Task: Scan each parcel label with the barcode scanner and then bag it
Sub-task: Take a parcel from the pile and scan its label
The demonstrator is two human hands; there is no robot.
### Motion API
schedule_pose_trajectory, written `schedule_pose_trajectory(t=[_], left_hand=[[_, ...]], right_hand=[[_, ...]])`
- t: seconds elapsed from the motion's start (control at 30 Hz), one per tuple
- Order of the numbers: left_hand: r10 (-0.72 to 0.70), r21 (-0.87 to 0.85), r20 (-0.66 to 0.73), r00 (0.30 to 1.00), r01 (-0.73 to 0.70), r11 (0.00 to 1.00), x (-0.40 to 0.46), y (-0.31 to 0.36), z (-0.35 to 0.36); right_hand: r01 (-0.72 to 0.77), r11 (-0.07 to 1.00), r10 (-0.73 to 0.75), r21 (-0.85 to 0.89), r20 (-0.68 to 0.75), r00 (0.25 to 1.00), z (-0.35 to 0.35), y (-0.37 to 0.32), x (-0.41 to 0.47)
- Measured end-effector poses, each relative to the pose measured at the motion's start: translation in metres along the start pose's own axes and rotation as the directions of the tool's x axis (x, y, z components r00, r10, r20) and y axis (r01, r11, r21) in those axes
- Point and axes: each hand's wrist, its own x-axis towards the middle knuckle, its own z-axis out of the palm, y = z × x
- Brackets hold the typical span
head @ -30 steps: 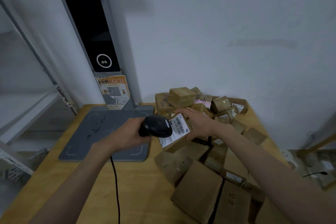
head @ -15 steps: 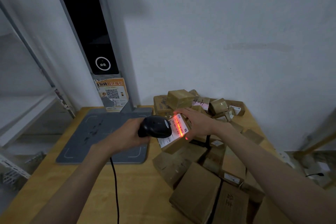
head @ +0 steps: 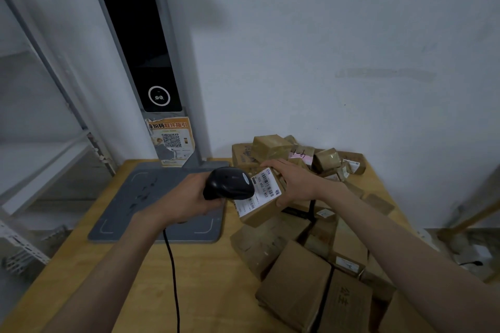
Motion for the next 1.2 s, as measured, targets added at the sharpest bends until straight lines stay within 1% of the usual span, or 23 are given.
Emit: schedule_pose_trajectory(t=[0.27,0.4,0.57,0.67,0.8,0.87,0.93,1.07,1.2], left_hand=[[0.002,0.015,0.018,1.000,-0.002,1.000,-0.009,-0.006,-0.004],[0.029,0.000,0.041,0.999,-0.029,1.000,-0.012,-0.005,-0.004],[0.043,0.011,0.118,0.992,-0.045,0.999,-0.009,-0.009,0.007],[0.074,0.000,0.192,0.979,-0.075,0.997,-0.001,-0.002,0.027],[0.166,-0.032,0.331,0.929,-0.165,0.986,0.009,0.026,0.077],[0.250,-0.060,0.398,0.883,-0.246,0.967,0.011,0.046,0.108],[0.307,-0.049,0.455,0.836,-0.320,0.946,0.010,0.069,0.138],[0.341,-0.112,0.559,0.755,-0.339,0.934,-0.004,0.113,0.191],[0.366,-0.120,0.617,0.697,-0.377,0.919,-0.021,0.150,0.232]], right_hand=[[-0.023,1.000,0.023,-0.002,-0.006,1.000,0.005,-0.011,-0.004],[-0.032,0.999,0.032,0.005,-0.020,0.999,0.011,-0.015,-0.013],[-0.112,0.993,0.114,0.042,-0.056,0.992,0.023,-0.019,-0.044],[-0.219,0.970,0.229,0.106,-0.085,0.970,0.041,-0.013,-0.086],[-0.390,0.908,0.414,0.152,-0.184,0.892,0.073,0.003,-0.165],[-0.474,0.859,0.509,0.196,-0.218,0.833,0.089,0.009,-0.211],[-0.556,0.795,0.604,0.242,-0.243,0.759,0.102,0.012,-0.256],[-0.659,0.682,0.731,0.318,-0.252,0.634,0.120,0.007,-0.332],[-0.719,0.602,0.799,0.349,-0.269,0.538,0.132,0.003,-0.391]])
